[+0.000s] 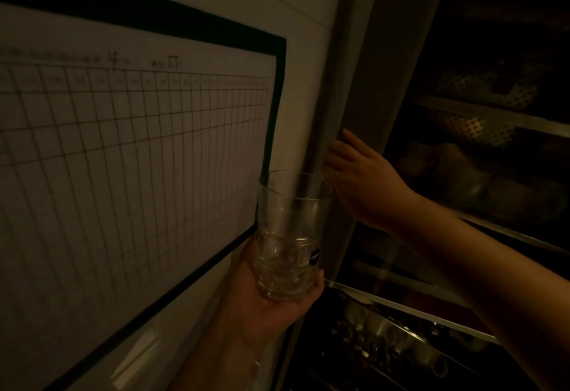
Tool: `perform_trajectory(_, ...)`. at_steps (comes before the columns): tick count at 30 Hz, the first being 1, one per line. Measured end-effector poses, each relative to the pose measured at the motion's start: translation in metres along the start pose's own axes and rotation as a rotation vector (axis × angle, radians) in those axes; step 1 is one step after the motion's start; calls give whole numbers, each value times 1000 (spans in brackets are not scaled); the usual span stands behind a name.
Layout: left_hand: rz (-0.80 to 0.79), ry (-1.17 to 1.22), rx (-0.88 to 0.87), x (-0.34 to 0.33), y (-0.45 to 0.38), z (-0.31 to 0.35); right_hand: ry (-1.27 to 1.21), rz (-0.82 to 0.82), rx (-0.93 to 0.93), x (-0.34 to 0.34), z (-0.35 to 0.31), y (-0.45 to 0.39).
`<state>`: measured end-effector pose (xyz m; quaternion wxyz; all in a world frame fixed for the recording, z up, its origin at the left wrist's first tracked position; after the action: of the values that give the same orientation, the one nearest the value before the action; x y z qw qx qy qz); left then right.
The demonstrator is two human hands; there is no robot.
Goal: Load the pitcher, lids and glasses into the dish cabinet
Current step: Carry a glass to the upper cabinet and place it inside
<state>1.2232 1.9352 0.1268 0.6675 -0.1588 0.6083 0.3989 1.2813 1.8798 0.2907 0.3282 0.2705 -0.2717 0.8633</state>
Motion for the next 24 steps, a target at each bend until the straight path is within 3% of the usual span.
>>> perform_trajectory(9,-30,12,-8,4,20,-1,-89,210,65,47,-23,35)
perform_trajectory(17,-72,-26,11,9,28,-3,-106,219,46,78,-39,51)
perform_trajectory(24,-31,-104,-88,18,24,7,-371,200,-264,120,-35,50)
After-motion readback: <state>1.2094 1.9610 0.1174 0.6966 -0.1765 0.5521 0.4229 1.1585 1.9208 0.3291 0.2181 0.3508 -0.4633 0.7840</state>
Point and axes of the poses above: each hand's wrist, its own y-axis away from the middle knuckle, its own x-axis out of the back of the hand, z = x × y, the point moved 10 cm from there along -y, towards the middle knuckle, and after that the axes turned 5 degrees about -y, right-handed, at the moved point
